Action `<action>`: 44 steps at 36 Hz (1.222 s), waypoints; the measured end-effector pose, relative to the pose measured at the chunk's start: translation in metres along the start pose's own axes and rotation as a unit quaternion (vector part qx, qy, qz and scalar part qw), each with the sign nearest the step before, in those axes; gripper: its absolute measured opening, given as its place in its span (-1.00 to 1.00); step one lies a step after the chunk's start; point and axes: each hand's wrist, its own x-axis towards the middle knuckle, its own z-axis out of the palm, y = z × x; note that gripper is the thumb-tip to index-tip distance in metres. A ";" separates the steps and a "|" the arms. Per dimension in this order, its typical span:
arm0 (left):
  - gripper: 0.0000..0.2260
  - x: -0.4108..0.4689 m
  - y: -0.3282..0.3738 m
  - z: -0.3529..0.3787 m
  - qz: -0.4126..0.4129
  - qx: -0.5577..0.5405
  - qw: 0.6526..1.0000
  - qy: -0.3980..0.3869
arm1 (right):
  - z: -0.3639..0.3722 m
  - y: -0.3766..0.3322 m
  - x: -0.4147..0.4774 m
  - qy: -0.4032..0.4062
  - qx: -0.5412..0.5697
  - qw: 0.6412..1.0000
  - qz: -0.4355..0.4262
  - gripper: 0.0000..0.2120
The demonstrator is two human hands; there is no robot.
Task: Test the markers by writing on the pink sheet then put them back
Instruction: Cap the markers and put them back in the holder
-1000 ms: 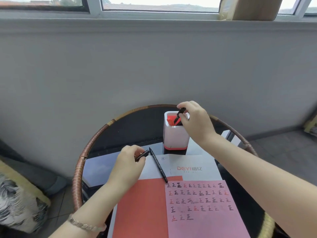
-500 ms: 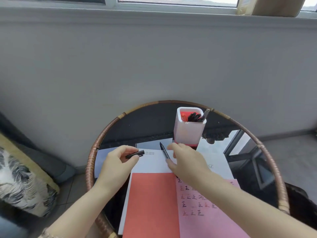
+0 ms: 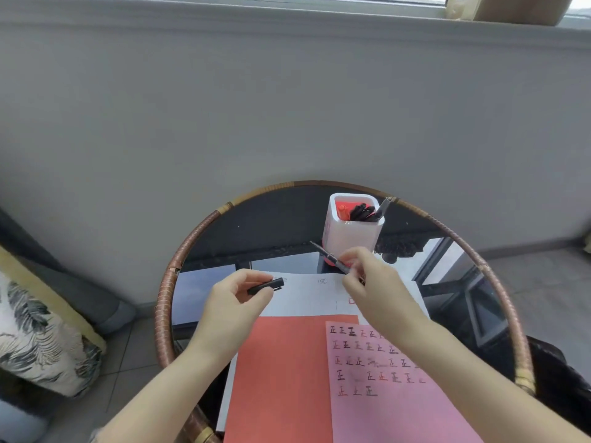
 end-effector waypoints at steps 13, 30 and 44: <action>-0.83 -0.014 0.026 0.039 0.023 -0.041 0.998 -0.039 | -0.076 0.014 -0.043 0.029 0.070 0.996 -0.056 -0.86; -0.80 -0.021 0.039 0.053 0.030 -0.052 0.993 -0.097 | -0.078 0.034 -0.053 0.013 0.037 0.995 -0.093 -0.84; -0.83 -0.023 0.048 0.055 0.047 0.016 0.969 -0.240 | -0.074 0.029 -0.048 -0.024 0.025 0.986 -0.166 -0.80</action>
